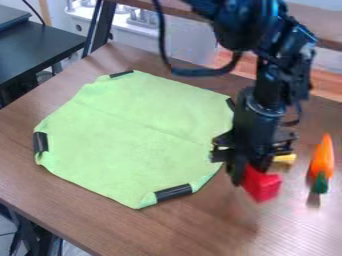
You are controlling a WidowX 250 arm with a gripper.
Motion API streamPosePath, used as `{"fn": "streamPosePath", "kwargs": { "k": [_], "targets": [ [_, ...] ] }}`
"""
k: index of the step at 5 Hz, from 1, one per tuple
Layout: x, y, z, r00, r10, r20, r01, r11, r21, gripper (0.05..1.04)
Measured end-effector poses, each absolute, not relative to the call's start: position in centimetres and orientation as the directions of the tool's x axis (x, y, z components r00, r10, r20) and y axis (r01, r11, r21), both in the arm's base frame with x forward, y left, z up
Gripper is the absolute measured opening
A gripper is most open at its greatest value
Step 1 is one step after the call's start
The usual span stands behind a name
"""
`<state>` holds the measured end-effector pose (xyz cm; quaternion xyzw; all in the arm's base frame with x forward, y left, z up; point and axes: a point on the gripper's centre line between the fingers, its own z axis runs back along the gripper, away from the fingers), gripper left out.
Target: Put the red figure on the right edge of the cloth
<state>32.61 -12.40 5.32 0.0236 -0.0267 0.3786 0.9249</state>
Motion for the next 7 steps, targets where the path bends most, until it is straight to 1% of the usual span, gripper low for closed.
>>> {"fn": "streamPosePath", "kwargs": {
  "k": [1, 2, 3, 5, 6, 7],
  "targets": [
    [31.4, -9.7, 5.5, 0.720, 0.692, 0.056, -0.694, 0.718, 0.046, 0.300],
    [31.3, -7.4, 5.1, 0.738, 0.673, 0.053, -0.675, 0.736, 0.057, 0.300],
    [31.7, -4.7, 4.7, 0.764, 0.642, 0.062, -0.645, 0.761, 0.066, 0.300],
    [32.2, -0.2, 4.4, 0.767, 0.636, 0.077, -0.641, 0.765, 0.069, 0.300],
    [32.2, 1.0, 4.1, 0.779, 0.615, 0.119, -0.625, 0.776, 0.084, 0.341],
    [32.0, 1.4, 3.4, 0.789, 0.597, 0.143, -0.611, 0.787, 0.088, 0.636]
  ]
}}
